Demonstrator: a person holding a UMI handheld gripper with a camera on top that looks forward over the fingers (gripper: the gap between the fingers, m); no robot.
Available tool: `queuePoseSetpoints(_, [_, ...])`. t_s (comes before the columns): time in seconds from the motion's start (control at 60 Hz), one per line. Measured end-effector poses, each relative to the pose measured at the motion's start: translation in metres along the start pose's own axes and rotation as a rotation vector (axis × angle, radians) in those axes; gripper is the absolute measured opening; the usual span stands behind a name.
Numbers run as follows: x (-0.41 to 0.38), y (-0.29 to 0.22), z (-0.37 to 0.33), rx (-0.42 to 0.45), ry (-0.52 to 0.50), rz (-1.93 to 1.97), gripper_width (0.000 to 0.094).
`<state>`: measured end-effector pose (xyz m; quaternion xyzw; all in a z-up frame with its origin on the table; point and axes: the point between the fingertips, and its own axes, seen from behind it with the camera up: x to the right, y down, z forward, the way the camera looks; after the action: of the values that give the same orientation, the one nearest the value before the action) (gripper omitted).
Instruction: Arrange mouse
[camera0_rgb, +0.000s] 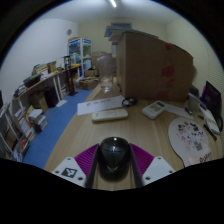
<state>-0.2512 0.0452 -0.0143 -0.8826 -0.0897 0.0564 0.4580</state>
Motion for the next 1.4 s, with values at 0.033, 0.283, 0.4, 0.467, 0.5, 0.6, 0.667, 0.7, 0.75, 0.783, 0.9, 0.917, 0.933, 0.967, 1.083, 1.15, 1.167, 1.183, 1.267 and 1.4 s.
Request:
queuePoseSetpoints(0.033, [0.001,-0.001,0.001,-0.004,0.016,0.017,0.0557])
queuePoseSetpoints(0.283, [-0.006,0.002,-0.003,-0.153,0.043,0.126,0.0414])
queuePoseSetpoints(0.4, [-0.011,-0.006,-0.026,-0.169,0.048,0.149,0.0402])
queuePoseSetpoints(0.467, [-0.007,-0.033,-0.048,-0.134,0.048,0.169,0.0401])
queuePoseSetpoints(0.5, [0.0,-0.056,-0.06,-0.093,0.051,0.166,0.0402])
queuePoseSetpoints(0.6, [0.052,-0.138,-0.097,0.084,0.114,0.134,0.0402])
queuePoseSetpoints(0.667, [0.099,-0.178,-0.118,0.176,0.147,0.14,0.04])
queuePoseSetpoints(0.7, [0.126,-0.186,-0.123,0.195,0.175,0.114,0.04])
queuePoseSetpoints(0.75, [0.169,-0.191,-0.123,0.221,0.227,0.062,0.0399])
queuePoseSetpoints(0.783, [0.196,-0.185,-0.116,0.212,0.256,0.039,0.0404])
queuePoseSetpoints(0.9, [0.259,-0.133,-0.072,0.128,0.257,0.04,0.0405])
queuePoseSetpoints(0.917, [0.266,-0.123,-0.066,0.109,0.255,0.045,0.0404])
queuePoseSetpoints(0.933, [0.271,-0.113,-0.059,0.093,0.25,0.052,0.0404])
queuePoseSetpoints(0.967, [0.278,-0.094,-0.047,0.064,0.234,0.062,0.0405])
queuePoseSetpoints(1.083, [0.29,-0.033,-0.018,-0.042,0.187,0.095,0.0407])
queuePoseSetpoints(1.15, [0.291,-0.01,-0.007,-0.076,0.174,0.067,0.0407])
queuePoseSetpoints(1.167, [0.292,-0.003,-0.005,-0.091,0.172,0.055,0.0431])
queuePoseSetpoints(1.183, [0.291,-0.009,-0.003,-0.059,0.168,0.054,0.0429])
queuePoseSetpoints(1.267, [0.29,-0.007,-0.001,-0.063,0.165,0.072,0.0473])
queuePoseSetpoints(1.4, [0.294,-0.004,-0.007,-0.13,0.162,0.131,0.0697])
